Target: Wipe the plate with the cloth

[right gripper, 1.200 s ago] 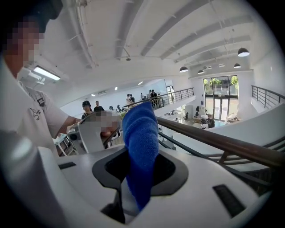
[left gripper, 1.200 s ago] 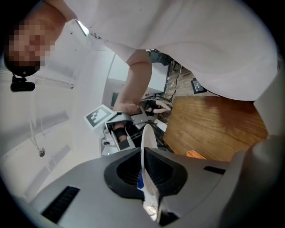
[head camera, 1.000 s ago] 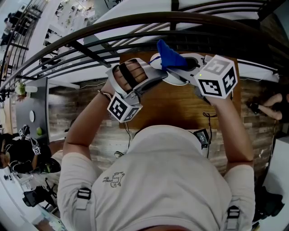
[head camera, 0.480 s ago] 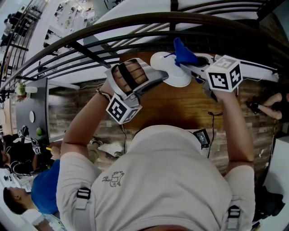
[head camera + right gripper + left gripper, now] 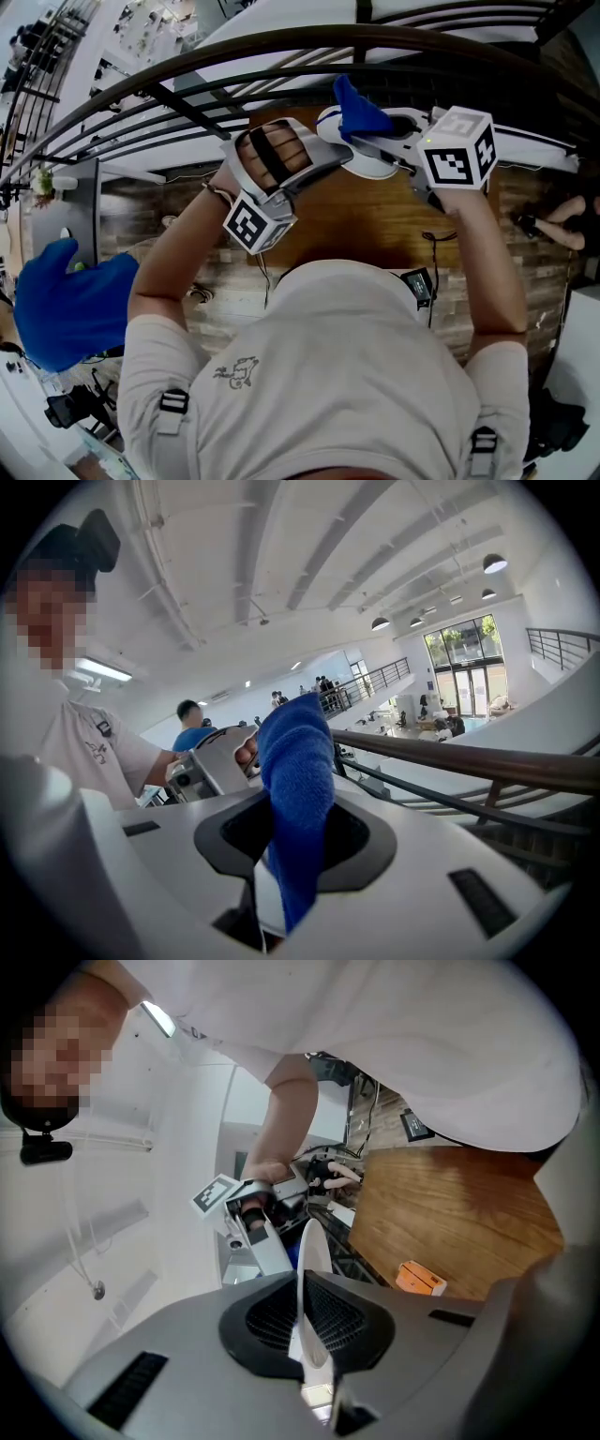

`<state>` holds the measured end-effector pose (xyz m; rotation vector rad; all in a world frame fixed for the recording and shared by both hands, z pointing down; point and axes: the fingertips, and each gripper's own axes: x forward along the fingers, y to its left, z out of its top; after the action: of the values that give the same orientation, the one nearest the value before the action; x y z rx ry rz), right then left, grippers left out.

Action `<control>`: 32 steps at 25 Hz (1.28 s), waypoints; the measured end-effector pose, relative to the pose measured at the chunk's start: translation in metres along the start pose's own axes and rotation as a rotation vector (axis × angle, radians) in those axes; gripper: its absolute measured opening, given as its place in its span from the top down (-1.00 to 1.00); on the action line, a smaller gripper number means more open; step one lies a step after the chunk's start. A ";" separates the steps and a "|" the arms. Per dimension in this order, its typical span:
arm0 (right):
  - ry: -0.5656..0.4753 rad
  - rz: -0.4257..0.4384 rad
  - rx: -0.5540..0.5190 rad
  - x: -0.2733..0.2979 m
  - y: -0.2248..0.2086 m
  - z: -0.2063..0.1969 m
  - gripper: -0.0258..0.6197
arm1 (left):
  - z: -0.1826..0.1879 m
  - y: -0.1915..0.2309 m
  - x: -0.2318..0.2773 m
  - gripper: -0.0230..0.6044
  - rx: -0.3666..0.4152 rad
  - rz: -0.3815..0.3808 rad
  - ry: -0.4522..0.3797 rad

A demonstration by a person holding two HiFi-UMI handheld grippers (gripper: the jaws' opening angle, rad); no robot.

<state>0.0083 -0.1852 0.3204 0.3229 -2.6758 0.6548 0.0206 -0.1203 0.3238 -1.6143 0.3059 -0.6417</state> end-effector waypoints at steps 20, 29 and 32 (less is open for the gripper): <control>0.086 -0.115 0.077 -0.006 -0.067 -0.038 0.54 | 0.020 -0.002 -0.001 0.87 0.067 -0.020 -0.049; 0.074 -0.036 0.030 0.009 -0.030 -0.013 0.54 | 0.030 0.000 0.007 0.87 0.068 -0.021 -0.069; 0.062 -0.005 0.001 0.011 -0.014 -0.007 0.54 | 0.023 -0.003 0.007 0.87 0.055 -0.025 -0.061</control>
<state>0.0042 -0.1952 0.3357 0.3050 -2.6152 0.6537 0.0390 -0.1043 0.3272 -1.5836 0.2218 -0.6139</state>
